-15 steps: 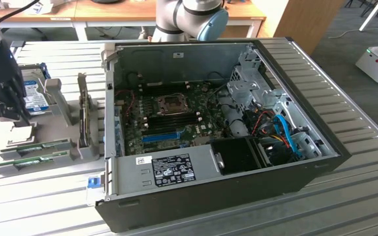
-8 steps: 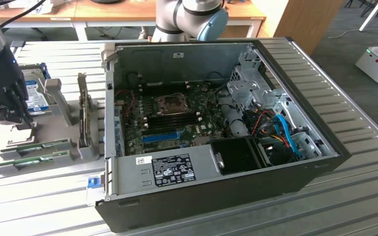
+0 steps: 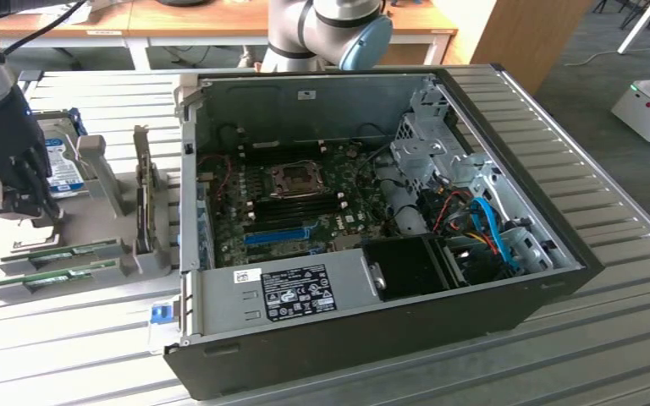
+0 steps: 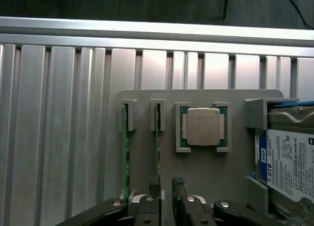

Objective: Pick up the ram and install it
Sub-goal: 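Pick up the ram and move it above insertion slot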

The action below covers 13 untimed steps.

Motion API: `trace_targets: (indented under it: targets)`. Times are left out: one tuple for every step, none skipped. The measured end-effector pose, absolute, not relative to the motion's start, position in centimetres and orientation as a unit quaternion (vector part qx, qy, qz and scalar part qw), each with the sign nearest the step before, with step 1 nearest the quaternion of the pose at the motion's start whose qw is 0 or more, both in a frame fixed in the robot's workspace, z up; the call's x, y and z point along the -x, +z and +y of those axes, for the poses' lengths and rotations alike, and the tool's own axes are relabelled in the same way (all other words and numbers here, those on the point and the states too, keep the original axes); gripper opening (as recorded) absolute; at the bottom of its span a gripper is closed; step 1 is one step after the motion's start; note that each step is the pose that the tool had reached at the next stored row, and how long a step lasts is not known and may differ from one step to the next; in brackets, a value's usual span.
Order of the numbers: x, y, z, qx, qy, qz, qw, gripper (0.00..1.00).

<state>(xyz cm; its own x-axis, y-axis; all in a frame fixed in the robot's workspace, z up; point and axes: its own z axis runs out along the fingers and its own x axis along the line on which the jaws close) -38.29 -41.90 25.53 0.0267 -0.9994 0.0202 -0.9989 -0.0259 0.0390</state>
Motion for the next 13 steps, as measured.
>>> trace_targets:
  targets:
    - [38.28,25.02,-41.90,-0.716,-0.006,-0.698,0.021,0.24]
    - [38.29,24.98,-41.90,-0.716,-0.006,-0.698,0.021,0.24]
    - [38.29,24.99,-41.90,-0.716,-0.006,-0.698,0.021,0.24]
    - [38.29,24.98,-41.90,-0.716,-0.006,-0.698,0.021,0.24]
    - [38.29,24.97,-41.90,-0.716,-0.006,-0.698,0.021,0.24]
    - [38.29,24.97,-41.90,-0.716,-0.006,-0.698,0.021,0.24]
    - [38.29,24.97,-41.90,-0.716,-0.006,-0.698,0.021,0.24]
    - [38.29,24.97,-41.90,-0.716,-0.006,-0.698,0.021,0.25]
    - [38.29,24.97,-41.90,-0.716,-0.006,-0.698,0.021,0.25]
    - [38.29,24.97,-41.89,-0.716,-0.006,-0.698,0.021,0.25]
    - [38.29,24.96,-41.90,-0.716,-0.006,-0.698,0.021,0.31]
    - [38.29,24.95,-41.94,-0.716,-0.006,-0.698,0.021,0.31]
    - [38.29,24.95,-42.01,-0.716,-0.006,-0.698,0.021,0.31]
